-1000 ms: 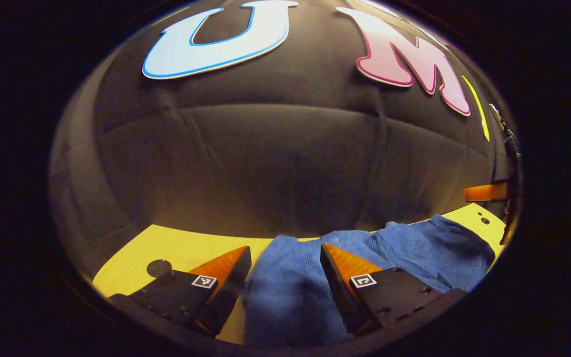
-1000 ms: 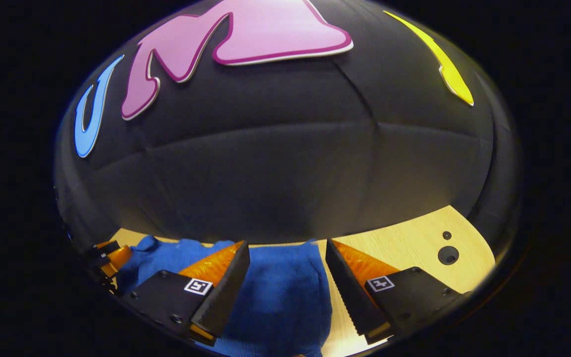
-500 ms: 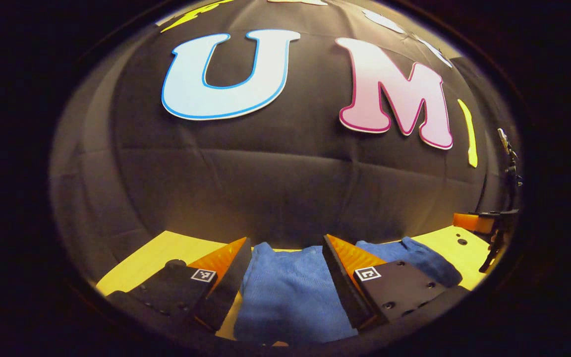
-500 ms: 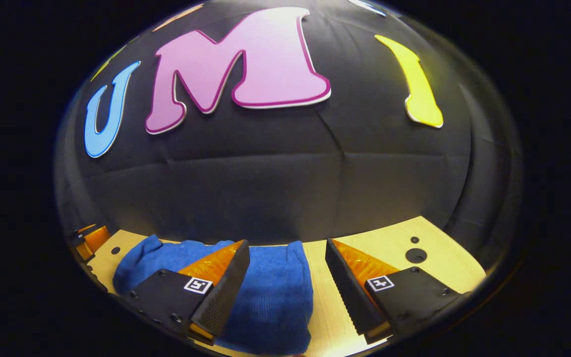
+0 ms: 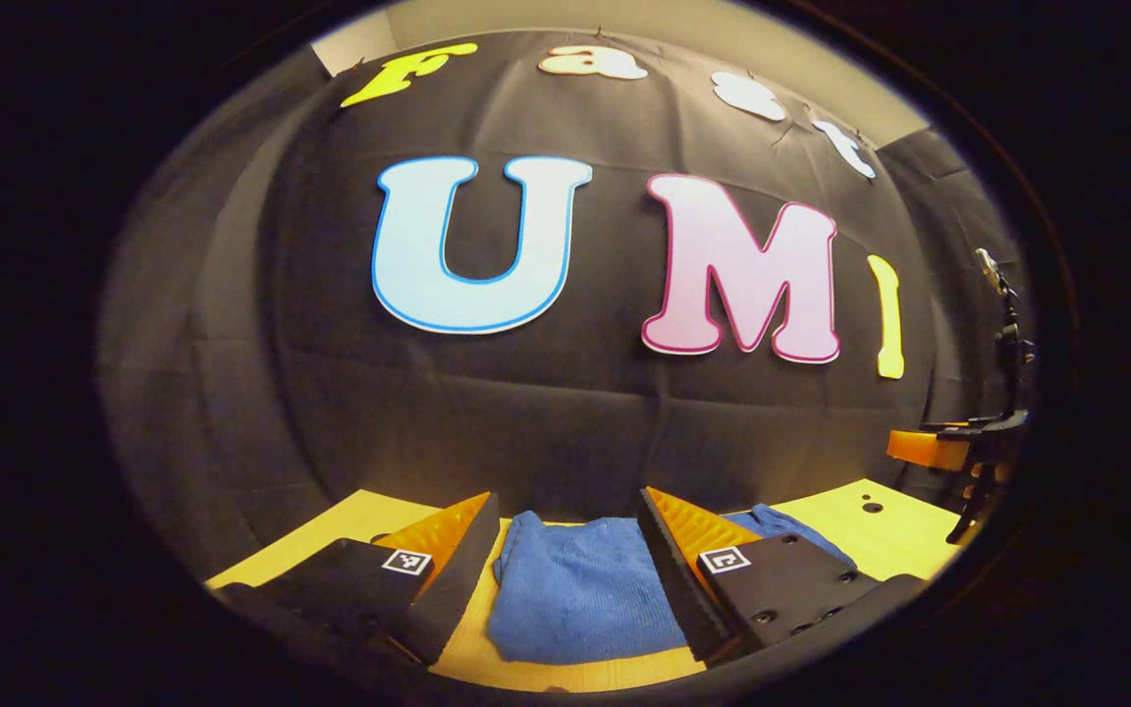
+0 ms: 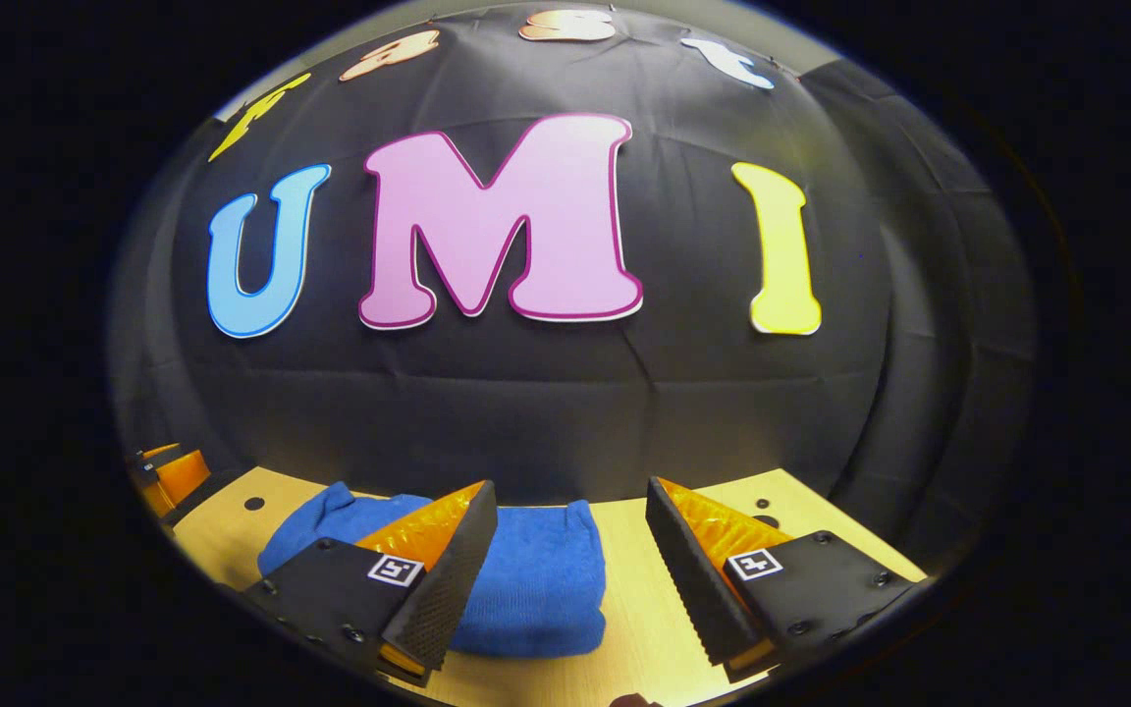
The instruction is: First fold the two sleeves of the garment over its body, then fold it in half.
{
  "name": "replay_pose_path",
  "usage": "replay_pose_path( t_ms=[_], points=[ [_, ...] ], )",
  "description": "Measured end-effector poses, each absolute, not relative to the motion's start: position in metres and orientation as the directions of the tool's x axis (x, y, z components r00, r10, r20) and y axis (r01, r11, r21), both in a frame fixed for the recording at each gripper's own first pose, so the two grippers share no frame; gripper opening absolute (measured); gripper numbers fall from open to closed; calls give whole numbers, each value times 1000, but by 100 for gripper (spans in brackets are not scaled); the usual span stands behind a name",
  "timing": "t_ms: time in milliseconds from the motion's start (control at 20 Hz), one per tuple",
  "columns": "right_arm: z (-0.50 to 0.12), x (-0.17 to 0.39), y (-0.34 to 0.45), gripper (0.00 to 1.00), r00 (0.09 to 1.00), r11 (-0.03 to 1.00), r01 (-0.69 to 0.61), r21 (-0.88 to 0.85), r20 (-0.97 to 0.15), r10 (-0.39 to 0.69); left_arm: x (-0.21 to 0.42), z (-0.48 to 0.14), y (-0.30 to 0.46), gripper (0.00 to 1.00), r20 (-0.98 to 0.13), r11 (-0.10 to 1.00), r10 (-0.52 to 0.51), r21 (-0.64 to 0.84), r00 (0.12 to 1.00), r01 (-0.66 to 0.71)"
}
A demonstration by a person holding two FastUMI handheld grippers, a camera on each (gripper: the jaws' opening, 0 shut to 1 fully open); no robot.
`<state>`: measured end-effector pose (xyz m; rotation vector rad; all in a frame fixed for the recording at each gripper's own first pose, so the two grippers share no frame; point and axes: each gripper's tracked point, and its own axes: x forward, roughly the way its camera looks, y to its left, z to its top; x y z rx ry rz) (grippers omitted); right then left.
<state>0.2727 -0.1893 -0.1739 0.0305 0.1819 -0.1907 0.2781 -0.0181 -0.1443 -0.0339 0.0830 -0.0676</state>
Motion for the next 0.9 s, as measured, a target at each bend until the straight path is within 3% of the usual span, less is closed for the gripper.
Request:
replay_pose_path(
  t_ms=[200, 400, 650, 900],
  points=[
    [-144, 208, -181, 96, 969, 983, 184, -8, -168, -183, 203, -130, -31, 81, -101, 993, -91, 71, 991, 98],
    [-132, 134, -160, 95, 957, 984, 155, 91, -261, -127, 105, -105, -62, 82, -145, 985, -128, 101, 981, 143],
    [-109, 57, -130, 96, 946, 998, 53, 40, -321, -37, -9, -73, -83, 82, -176, 995, -105, -24, 979, 102],
    [-66, -2, -87, 96, 956, 997, -31, 68, -291, 49, -66, -54, -68, 82, -210, 999, -18, -39, 978, 10]
  ],
)
